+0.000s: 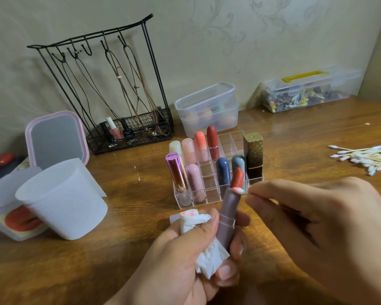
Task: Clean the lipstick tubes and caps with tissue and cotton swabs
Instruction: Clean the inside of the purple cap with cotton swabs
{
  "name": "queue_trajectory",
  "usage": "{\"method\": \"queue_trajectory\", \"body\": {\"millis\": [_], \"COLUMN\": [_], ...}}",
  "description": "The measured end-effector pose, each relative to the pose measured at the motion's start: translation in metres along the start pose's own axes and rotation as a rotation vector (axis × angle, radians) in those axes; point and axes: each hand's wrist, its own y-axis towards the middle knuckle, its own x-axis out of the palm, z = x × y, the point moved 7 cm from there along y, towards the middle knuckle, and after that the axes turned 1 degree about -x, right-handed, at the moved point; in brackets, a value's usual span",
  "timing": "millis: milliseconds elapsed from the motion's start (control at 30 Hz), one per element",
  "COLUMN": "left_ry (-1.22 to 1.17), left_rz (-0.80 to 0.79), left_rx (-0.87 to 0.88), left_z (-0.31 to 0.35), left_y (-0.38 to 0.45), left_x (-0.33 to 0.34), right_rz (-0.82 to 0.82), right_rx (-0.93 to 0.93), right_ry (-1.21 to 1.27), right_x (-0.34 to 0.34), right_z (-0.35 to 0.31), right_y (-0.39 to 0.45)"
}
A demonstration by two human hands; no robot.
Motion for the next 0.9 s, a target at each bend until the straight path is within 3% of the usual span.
{"method": "queue_trajectory", "body": {"millis": [100, 333, 533, 800, 900], "left_ry": [-0.111, -0.076, -0.083, 0.047, 0.209], "left_rz": [-0.007, 0.161, 0.134, 0.082, 0.135], "left_rx": [0.024, 0.04, 0.03, 0.051, 0.083], "left_z": [0.003, 0.007, 0.006, 0.005, 0.008], "left_y": [0.003, 0.001, 0.0, 0.003, 0.003], "left_x": [0.009, 0.006, 0.01, 0.003, -0.006], "right_rz": [-0.02, -0.057, -0.056, -0.123, -0.078], "right_rx": [0.035, 0.01, 0.006, -0.012, 0.025], "right_ry": [-0.004, 0.02, 0.034, 0.013, 0.05], "right_x": [0.008, 0.012, 0.012, 0.017, 0.014], "right_z": [0.007, 0.007, 0.005, 0.004, 0.007], "right_y": [-0.001, -0.004, -0.005, -0.007, -0.006]}}
